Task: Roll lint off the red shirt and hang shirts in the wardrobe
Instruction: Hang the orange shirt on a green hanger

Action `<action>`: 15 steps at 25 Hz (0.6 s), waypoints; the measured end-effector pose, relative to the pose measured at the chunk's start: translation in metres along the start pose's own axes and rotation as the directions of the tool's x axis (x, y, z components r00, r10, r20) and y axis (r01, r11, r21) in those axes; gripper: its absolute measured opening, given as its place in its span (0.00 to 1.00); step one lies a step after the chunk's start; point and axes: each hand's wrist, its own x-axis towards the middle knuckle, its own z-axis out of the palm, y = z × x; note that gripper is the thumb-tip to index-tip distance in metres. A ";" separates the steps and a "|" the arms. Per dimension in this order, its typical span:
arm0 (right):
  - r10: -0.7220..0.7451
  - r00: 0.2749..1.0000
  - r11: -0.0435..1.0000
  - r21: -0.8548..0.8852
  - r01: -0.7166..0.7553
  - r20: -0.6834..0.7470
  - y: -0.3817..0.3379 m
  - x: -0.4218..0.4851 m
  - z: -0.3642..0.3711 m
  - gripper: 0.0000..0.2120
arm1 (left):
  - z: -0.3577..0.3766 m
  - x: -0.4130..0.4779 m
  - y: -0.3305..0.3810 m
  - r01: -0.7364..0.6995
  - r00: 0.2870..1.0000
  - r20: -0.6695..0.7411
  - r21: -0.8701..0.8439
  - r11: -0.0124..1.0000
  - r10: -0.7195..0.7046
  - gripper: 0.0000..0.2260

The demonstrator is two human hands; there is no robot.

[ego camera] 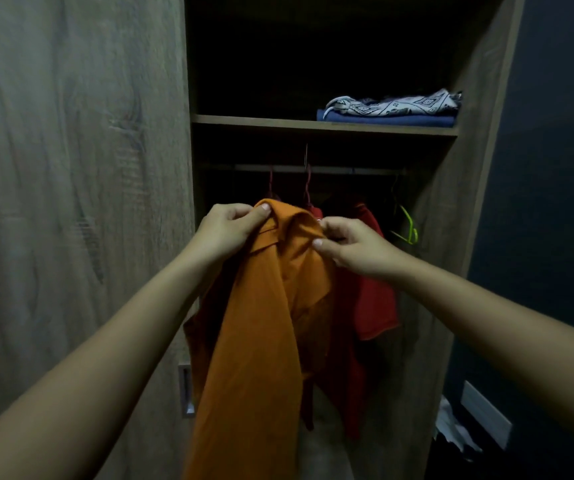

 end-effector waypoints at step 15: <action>-0.076 0.959 0.966 -0.260 0.003 -0.272 -0.020 0.019 -0.019 0.16 | 0.022 -0.056 -0.114 -0.019 0.898 0.440 0.117 0.993 -0.034 0.18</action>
